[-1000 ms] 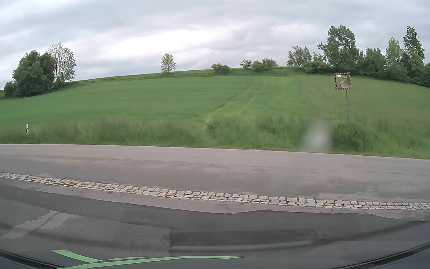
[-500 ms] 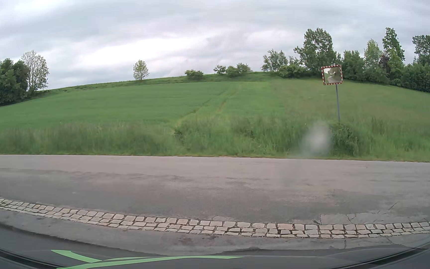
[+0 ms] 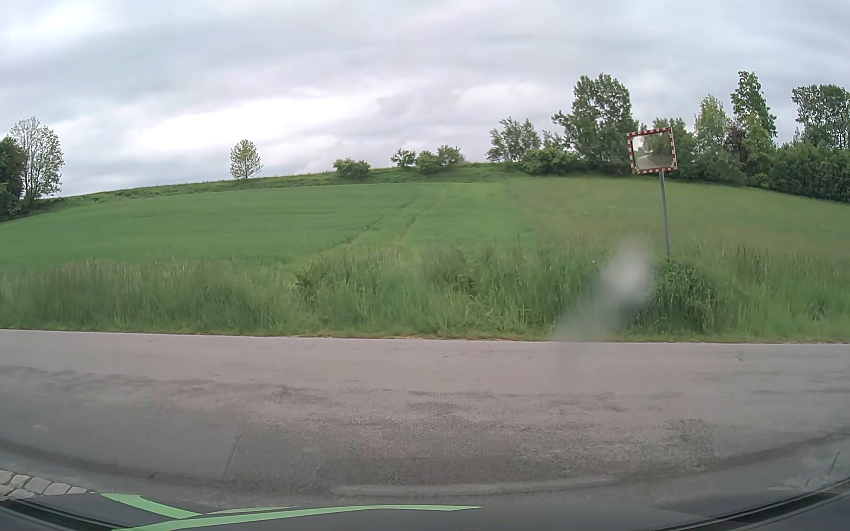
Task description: Follow the waypoints while adhering to traffic rules and regulations
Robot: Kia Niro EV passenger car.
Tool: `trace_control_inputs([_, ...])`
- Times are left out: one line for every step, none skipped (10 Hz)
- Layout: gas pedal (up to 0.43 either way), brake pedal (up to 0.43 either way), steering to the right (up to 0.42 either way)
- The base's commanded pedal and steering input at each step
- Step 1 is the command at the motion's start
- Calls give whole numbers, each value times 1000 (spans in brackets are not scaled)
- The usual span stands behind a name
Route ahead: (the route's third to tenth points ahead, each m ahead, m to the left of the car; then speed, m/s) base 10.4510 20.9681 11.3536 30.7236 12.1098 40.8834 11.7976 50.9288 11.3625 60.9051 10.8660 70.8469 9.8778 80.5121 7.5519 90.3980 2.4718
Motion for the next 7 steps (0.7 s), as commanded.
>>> trace_control_inputs([0, 323, 44])
trace_control_inputs([0, 323, 8])
trace_control_inputs([0, 323, -32])
trace_control_inputs([0, 317, -75])
trace_control_inputs([0, 317, -114])
trace_control_inputs([0, 311, -161])
trace_control_inputs([0, 293, -201])
